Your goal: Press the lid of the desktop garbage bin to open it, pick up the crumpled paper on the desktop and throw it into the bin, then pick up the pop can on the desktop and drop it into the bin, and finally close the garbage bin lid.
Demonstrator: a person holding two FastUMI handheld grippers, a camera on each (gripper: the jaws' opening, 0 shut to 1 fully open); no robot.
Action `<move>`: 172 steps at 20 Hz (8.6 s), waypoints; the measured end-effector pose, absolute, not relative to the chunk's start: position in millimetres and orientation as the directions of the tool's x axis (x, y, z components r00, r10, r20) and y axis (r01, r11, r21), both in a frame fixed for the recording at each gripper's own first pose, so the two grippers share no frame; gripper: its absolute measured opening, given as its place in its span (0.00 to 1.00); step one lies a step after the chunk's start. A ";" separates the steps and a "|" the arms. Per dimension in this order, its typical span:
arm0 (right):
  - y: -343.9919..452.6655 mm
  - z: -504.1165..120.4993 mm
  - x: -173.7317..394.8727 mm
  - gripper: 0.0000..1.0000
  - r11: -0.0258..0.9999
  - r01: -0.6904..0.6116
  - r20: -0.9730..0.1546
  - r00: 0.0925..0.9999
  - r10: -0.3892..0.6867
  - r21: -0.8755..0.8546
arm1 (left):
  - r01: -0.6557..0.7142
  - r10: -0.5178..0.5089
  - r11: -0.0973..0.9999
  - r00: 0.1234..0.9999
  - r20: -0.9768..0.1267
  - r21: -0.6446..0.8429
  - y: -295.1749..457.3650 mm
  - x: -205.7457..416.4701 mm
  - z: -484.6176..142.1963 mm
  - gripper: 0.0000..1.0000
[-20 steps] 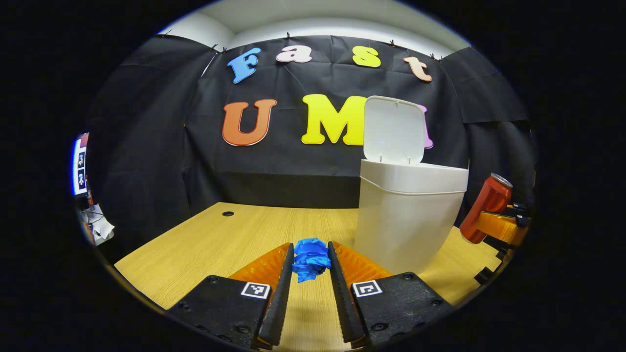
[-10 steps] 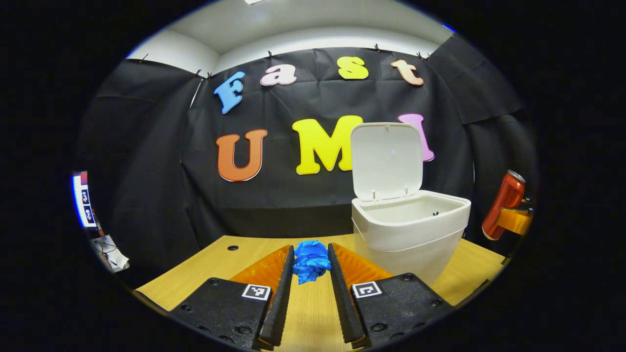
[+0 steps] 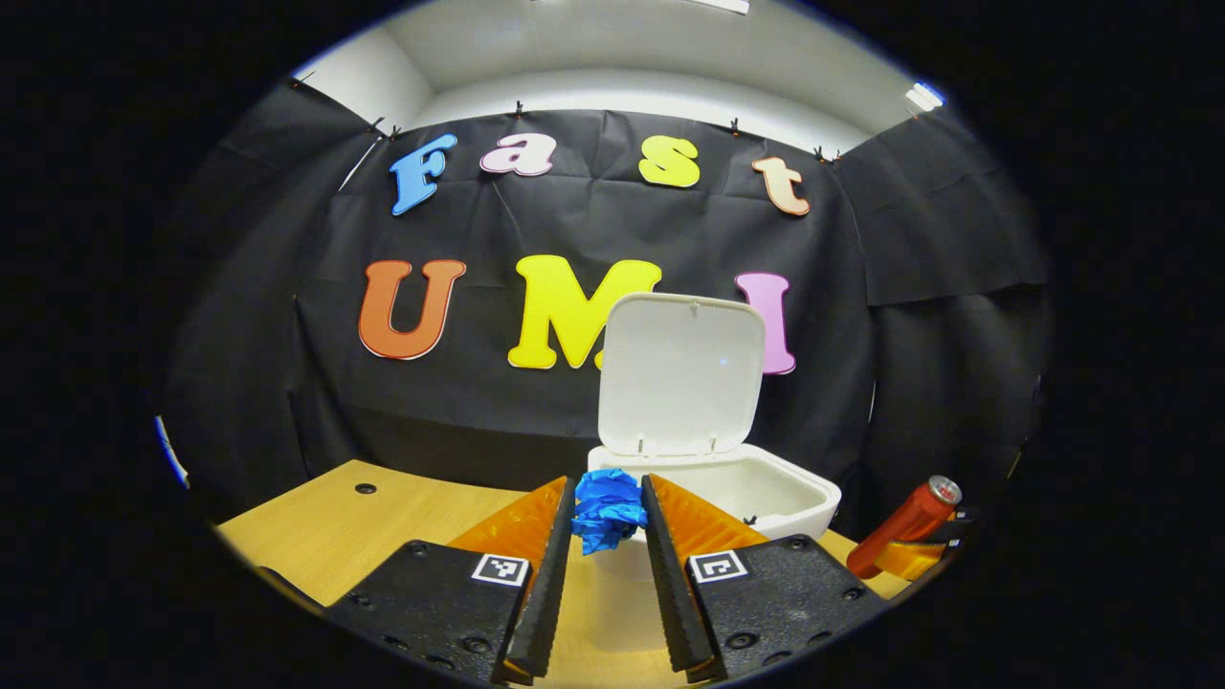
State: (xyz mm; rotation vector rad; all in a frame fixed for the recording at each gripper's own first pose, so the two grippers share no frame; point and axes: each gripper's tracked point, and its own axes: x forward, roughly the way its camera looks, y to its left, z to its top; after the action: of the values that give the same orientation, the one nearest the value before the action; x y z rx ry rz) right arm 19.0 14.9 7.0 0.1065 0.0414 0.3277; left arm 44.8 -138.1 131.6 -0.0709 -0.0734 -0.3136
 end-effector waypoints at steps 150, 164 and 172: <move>166.2 151.6 188.9 0.91 0.988 -0.127 -0.438 0.886 0.151 0.083 | 0.265 -0.276 0.957 0.956 -0.097 -0.118 -21.5 5.9 17.0 0.93; 158.9 84.1 149.6 0.91 0.997 -0.074 -0.415 0.907 0.078 0.027 | 0.201 -0.207 0.977 0.974 -0.093 -0.068 -16.2 -34.6 11.8 0.93; 154.6 81.1 131.6 0.94 0.997 -0.074 -0.329 0.941 0.074 0.013 | 0.178 -0.186 0.982 0.973 -0.139 -0.069 -11.6 -43.8 -4.5 0.94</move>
State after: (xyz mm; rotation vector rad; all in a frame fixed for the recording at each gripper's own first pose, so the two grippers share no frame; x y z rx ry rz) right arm 131.6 154.6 81.1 0.0000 0.3359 0.0753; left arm -43.8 -11.6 -4.5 -0.0558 0.1459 -0.1840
